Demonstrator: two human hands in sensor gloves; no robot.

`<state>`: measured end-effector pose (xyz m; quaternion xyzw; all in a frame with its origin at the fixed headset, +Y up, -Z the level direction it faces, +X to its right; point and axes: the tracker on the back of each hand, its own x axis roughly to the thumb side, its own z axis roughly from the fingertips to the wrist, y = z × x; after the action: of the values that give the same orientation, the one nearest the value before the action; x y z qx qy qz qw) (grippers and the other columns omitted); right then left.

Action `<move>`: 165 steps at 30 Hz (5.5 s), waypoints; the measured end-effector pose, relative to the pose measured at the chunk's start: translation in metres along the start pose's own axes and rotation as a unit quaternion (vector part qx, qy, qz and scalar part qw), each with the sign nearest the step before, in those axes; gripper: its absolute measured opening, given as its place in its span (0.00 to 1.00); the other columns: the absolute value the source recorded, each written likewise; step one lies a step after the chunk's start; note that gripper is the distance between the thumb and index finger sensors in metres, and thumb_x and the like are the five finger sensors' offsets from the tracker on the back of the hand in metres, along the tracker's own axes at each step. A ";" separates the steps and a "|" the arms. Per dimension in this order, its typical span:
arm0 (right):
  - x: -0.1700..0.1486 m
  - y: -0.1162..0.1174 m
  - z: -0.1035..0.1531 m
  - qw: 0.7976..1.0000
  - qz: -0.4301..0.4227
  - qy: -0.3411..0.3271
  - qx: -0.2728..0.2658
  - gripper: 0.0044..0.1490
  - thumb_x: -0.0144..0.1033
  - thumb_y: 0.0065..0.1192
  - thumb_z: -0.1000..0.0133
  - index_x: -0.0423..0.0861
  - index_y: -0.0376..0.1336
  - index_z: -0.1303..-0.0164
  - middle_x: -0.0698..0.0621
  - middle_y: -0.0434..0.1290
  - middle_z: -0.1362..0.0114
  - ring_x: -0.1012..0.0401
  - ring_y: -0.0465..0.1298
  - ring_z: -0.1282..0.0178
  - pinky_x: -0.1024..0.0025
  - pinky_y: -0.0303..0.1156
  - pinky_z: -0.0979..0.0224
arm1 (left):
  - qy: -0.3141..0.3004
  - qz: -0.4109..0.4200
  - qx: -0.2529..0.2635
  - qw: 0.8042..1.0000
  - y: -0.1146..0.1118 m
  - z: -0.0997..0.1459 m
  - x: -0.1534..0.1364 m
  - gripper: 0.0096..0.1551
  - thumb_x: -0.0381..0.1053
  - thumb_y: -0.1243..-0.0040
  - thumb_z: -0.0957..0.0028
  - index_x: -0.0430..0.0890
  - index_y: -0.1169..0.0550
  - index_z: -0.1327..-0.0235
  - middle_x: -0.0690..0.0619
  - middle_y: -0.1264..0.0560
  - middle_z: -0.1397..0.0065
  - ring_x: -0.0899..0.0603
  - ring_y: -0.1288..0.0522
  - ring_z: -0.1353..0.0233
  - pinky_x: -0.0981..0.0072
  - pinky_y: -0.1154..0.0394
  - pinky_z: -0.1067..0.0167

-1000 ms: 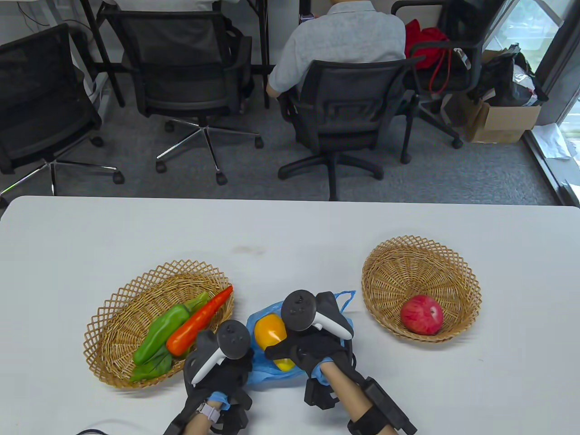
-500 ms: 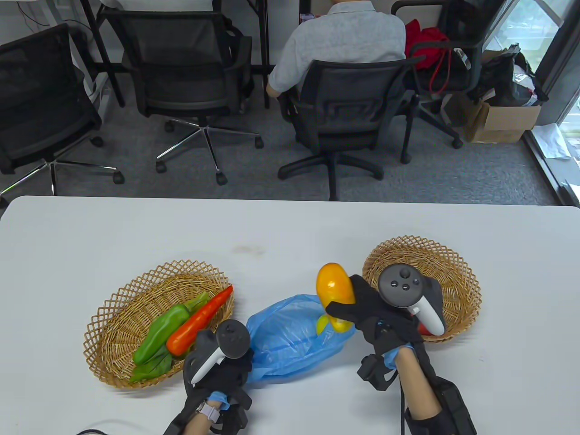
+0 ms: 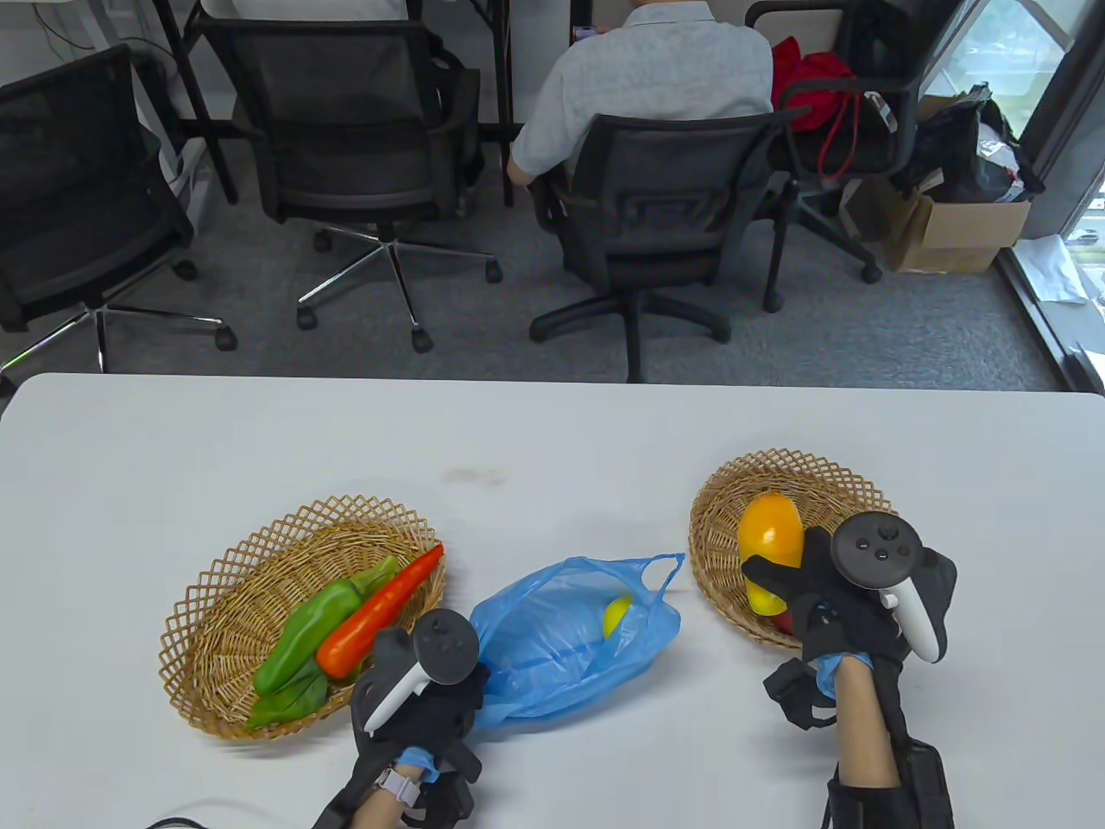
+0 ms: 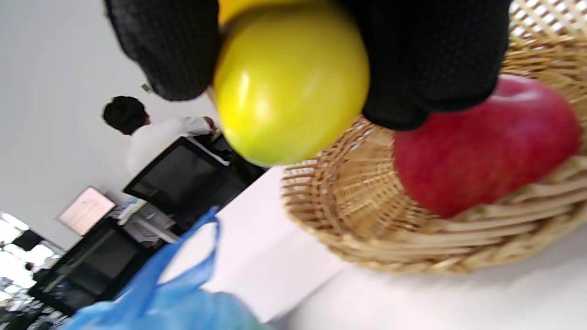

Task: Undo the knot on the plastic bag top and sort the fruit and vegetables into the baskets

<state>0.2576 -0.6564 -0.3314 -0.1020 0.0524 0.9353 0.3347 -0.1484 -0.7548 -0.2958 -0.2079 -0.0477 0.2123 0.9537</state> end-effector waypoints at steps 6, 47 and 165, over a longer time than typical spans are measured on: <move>0.000 0.023 -0.010 0.999 0.050 0.005 -0.008 0.62 0.46 0.65 0.42 0.15 0.44 0.21 0.17 0.62 0.28 0.35 0.74 0.40 0.43 0.74 0.39 | -0.002 0.000 0.000 1.000 0.000 0.000 0.001 0.40 0.45 0.53 0.35 0.30 0.47 0.15 0.37 0.32 0.23 0.40 0.23 0.31 0.44 0.26 0.33; -0.016 0.052 -0.046 0.984 0.099 0.135 0.068 0.56 0.41 0.60 0.37 0.17 0.41 0.18 0.15 0.56 0.24 0.28 0.67 0.34 0.35 0.67 0.34 | -0.015 0.006 -0.008 1.000 -0.002 0.000 0.004 0.40 0.46 0.52 0.35 0.30 0.47 0.16 0.37 0.32 0.23 0.40 0.23 0.31 0.44 0.26 0.33; -0.039 0.038 -0.019 0.968 0.229 0.061 -0.082 0.50 0.41 0.59 0.38 0.26 0.46 0.16 0.21 0.59 0.22 0.30 0.64 0.29 0.34 0.63 0.29 | -0.040 0.008 0.013 0.999 0.000 0.005 0.010 0.43 0.49 0.51 0.35 0.30 0.49 0.15 0.35 0.33 0.22 0.39 0.24 0.30 0.43 0.26 0.33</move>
<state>0.2655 -0.7125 -0.3398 -0.1712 0.0180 0.9801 0.0987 -0.1407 -0.7485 -0.2912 -0.1868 -0.0815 0.2290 0.9518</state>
